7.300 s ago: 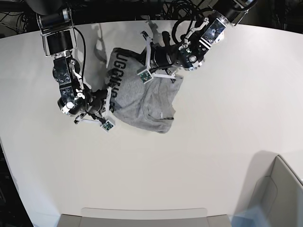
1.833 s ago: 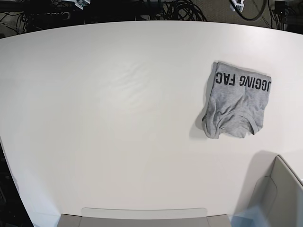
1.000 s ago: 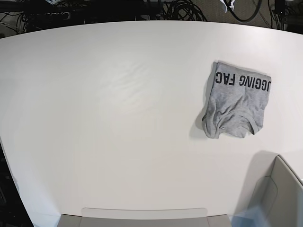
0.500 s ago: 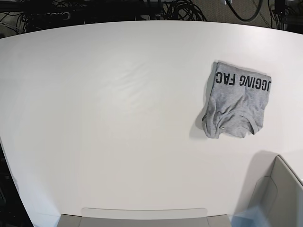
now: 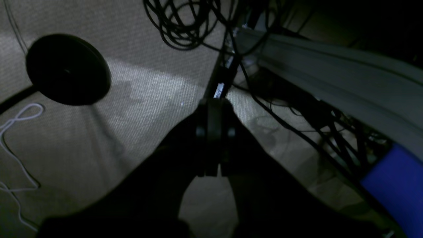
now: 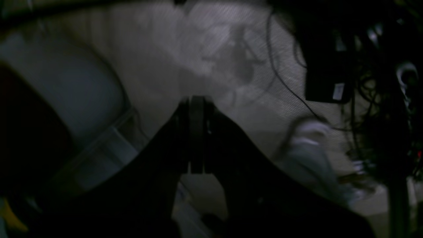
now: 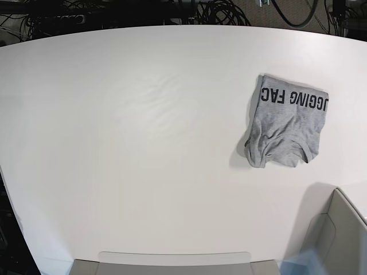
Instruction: Fold the T-shirt properly
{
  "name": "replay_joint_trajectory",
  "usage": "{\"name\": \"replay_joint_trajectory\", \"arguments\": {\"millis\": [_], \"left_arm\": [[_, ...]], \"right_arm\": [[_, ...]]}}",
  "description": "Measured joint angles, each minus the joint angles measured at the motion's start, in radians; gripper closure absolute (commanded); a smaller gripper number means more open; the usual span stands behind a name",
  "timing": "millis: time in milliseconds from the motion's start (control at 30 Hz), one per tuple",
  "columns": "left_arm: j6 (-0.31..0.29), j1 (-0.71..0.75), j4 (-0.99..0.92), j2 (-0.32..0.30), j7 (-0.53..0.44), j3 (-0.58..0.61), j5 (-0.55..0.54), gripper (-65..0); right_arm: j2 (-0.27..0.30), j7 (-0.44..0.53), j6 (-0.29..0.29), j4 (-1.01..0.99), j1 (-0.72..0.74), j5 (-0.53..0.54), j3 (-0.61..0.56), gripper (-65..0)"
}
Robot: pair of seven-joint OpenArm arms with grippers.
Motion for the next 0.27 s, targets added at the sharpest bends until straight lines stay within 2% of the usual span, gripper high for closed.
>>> {"name": "replay_joint_trajectory", "arguments": {"millis": [133, 267], "left_arm": [[-0.004, 0.000, 0.000, 0.008, 0.000, 0.000, 0.000, 0.0], [-0.003, -0.003, 0.000, 0.009, -0.002, 0.000, 0.000, 0.0]], "right_arm": [[-0.006, 0.003, 0.000, 0.002, 0.004, -0.166, -0.001, 0.0], [0.005, -0.002, 0.000, -0.001, 0.006, -0.250, 0.000, 0.0]]}}
